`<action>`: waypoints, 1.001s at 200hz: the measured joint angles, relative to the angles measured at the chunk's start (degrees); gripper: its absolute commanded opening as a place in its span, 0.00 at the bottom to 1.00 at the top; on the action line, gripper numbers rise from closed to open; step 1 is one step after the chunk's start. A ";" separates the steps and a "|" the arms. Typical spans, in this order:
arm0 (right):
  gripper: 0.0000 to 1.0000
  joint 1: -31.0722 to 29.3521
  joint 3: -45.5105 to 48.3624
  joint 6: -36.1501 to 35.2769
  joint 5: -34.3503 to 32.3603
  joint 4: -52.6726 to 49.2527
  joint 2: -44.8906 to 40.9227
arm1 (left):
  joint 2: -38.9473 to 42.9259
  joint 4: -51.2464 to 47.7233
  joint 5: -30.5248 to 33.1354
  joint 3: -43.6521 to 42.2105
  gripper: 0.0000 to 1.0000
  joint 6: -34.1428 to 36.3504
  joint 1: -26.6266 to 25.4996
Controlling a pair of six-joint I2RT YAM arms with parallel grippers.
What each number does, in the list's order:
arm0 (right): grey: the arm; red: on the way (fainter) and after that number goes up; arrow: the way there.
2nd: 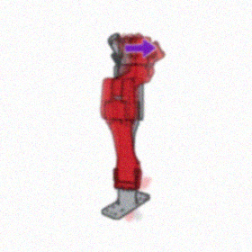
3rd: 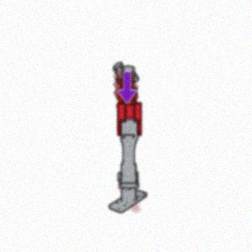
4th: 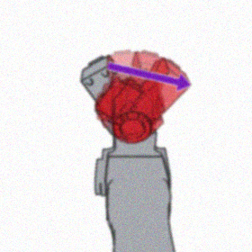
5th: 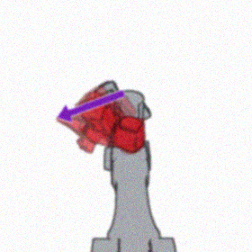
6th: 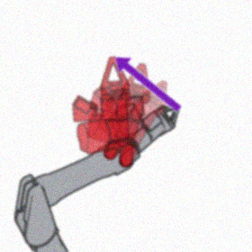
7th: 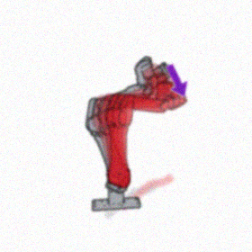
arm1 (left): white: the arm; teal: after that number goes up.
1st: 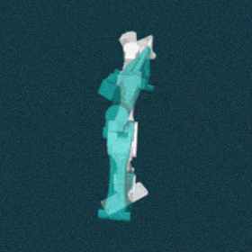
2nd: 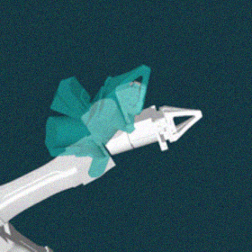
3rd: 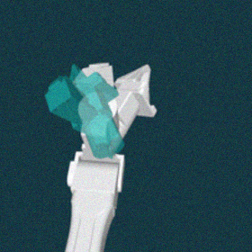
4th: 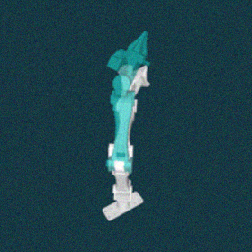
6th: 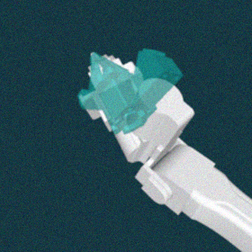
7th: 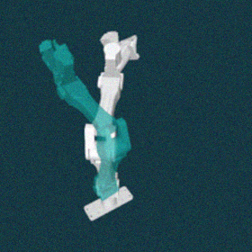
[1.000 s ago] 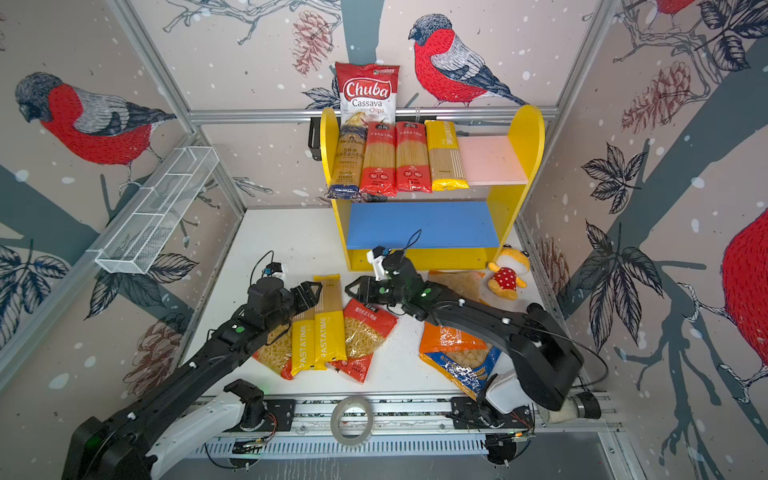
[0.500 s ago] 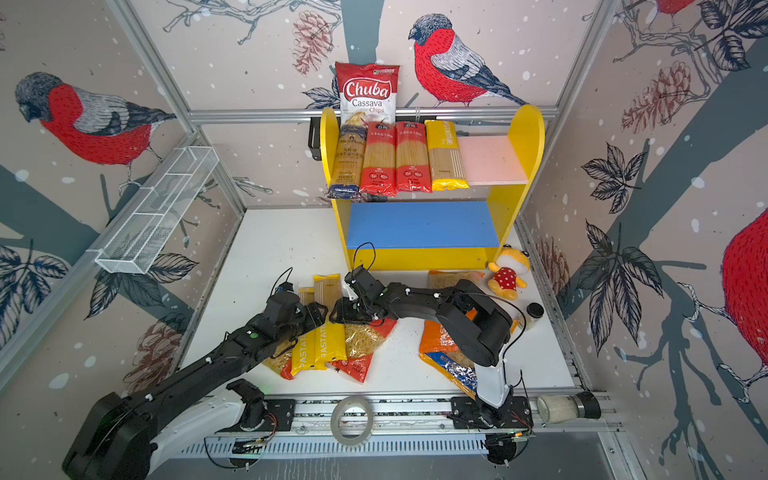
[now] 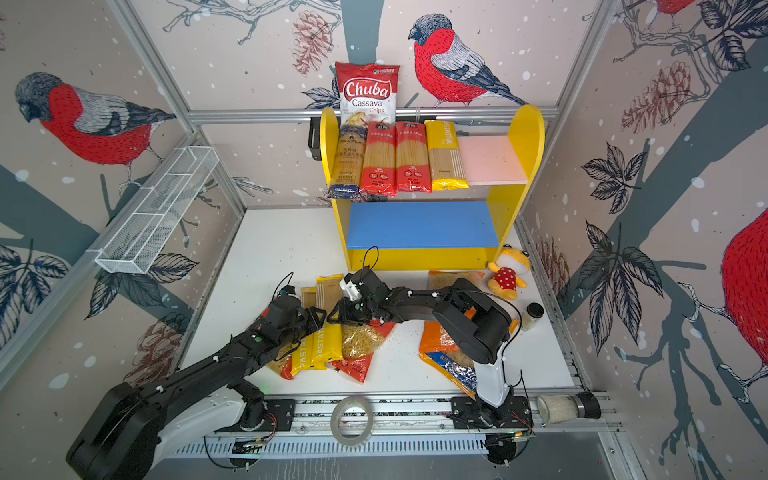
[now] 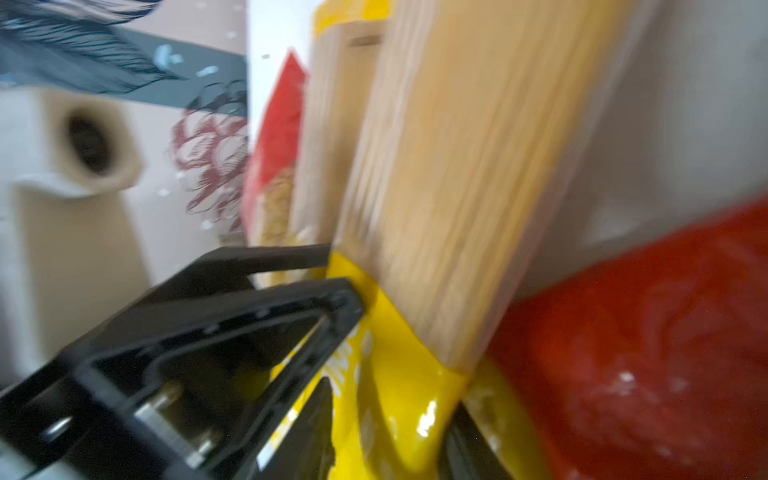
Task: Place and organize the pasta boxes and bags onto the shelf
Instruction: 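Grasp the yellow PASTATIME pack with both grippers and lift it upright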
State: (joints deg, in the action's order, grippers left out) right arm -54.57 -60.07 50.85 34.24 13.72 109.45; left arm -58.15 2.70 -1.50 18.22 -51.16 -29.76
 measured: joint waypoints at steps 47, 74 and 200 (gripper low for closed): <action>0.24 0.96 0.61 1.62 2.86 3.54 1.57 | 0.33 0.02 0.17 -0.04 0.30 0.09 0.00; 0.25 1.01 -0.13 1.55 2.62 2.89 2.95 | 0.68 0.09 0.17 -0.20 0.26 0.04 0.00; 0.00 5.44 10.27 1.38 -1.40 7.28 -10.84 | 9.44 1.27 -7.34 3.78 0.64 1.66 5.29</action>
State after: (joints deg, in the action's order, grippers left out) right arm -49.12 -49.80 52.23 32.84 20.99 98.61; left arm -48.71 3.97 -8.84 22.00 -49.50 -24.47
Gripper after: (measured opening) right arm 0.086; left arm 0.566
